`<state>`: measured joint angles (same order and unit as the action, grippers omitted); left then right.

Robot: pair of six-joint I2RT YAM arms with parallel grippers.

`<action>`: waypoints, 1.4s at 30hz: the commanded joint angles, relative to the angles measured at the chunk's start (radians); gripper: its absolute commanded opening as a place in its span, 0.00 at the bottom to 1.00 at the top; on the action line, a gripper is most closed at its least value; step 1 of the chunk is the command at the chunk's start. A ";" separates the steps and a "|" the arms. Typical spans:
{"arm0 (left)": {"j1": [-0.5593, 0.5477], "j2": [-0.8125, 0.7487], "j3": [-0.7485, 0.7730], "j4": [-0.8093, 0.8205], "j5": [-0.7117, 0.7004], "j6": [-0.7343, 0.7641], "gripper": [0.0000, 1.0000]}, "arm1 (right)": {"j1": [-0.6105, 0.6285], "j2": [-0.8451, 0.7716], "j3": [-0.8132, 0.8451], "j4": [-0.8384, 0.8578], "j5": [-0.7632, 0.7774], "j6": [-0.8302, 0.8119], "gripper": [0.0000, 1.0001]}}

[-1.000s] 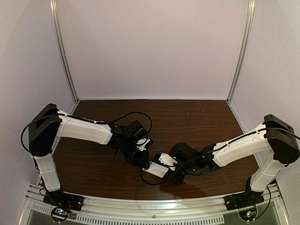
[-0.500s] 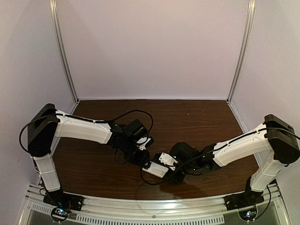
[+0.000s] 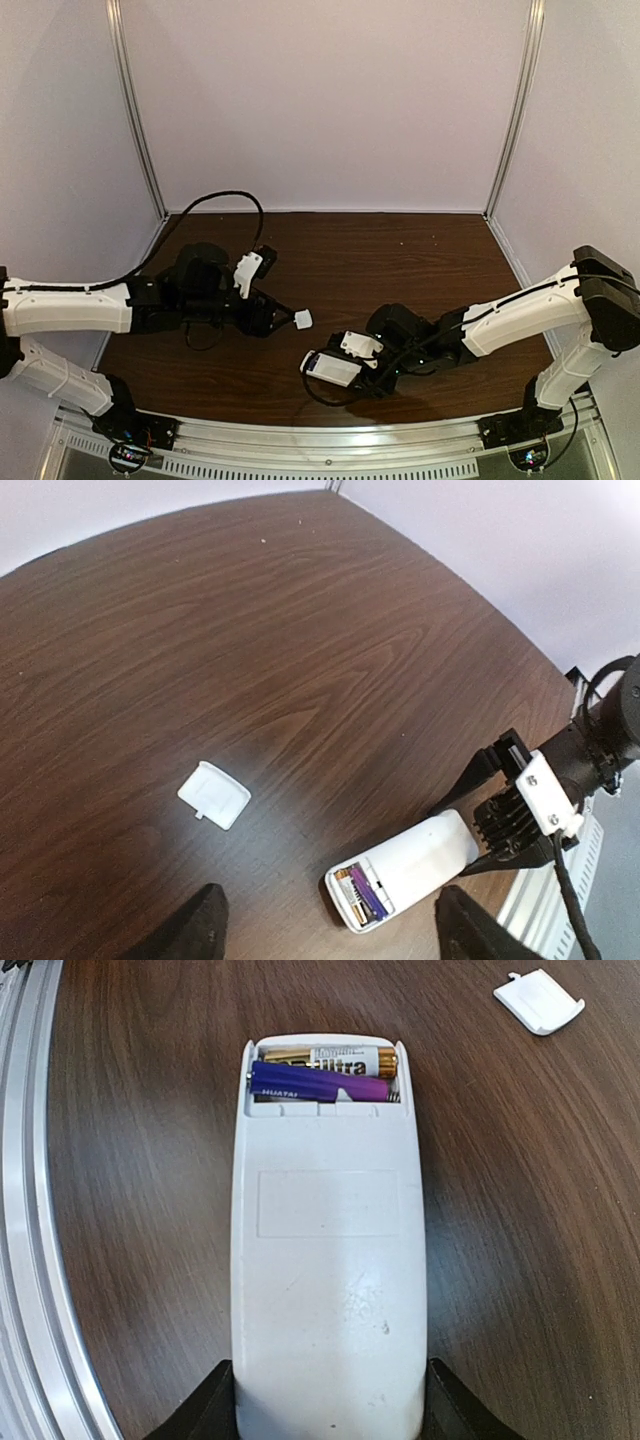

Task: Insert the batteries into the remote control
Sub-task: Adjust the battery in the battery compartment.

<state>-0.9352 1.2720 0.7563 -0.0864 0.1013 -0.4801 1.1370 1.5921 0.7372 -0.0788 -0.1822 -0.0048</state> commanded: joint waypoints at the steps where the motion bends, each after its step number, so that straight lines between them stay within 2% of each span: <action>1: 0.002 -0.166 -0.162 0.261 -0.018 0.191 0.80 | 0.009 -0.014 -0.009 0.003 -0.031 -0.061 0.14; 3: 0.000 -0.209 -0.202 0.274 0.058 0.316 0.78 | 0.009 -0.007 -0.008 0.005 -0.041 -0.076 0.14; 5: 0.000 -0.221 -0.234 0.282 0.077 0.405 0.72 | 0.010 0.004 -0.004 0.007 -0.047 -0.088 0.14; 12: -0.056 -0.143 -0.285 0.284 0.184 0.649 0.55 | 0.009 0.039 0.013 -0.023 -0.035 -0.117 0.13; 16: -0.061 -0.113 -0.345 0.407 0.238 0.692 0.47 | 0.009 0.034 0.013 -0.030 -0.029 -0.120 0.12; 20: -0.070 -0.033 -0.331 0.398 0.258 0.760 0.40 | 0.011 0.031 0.005 -0.030 -0.024 -0.131 0.11; 34: -0.112 0.195 -0.183 0.339 0.285 0.922 0.32 | 0.012 0.032 0.003 -0.033 -0.030 -0.144 0.09; 42: -0.115 0.253 -0.164 0.345 0.325 0.953 0.28 | 0.012 0.030 0.000 -0.029 -0.032 -0.145 0.08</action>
<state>-1.0428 1.5059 0.5724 0.2501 0.3847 0.4374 1.1397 1.6180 0.7376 -0.0925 -0.2165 -0.1356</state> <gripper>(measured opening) 0.287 0.577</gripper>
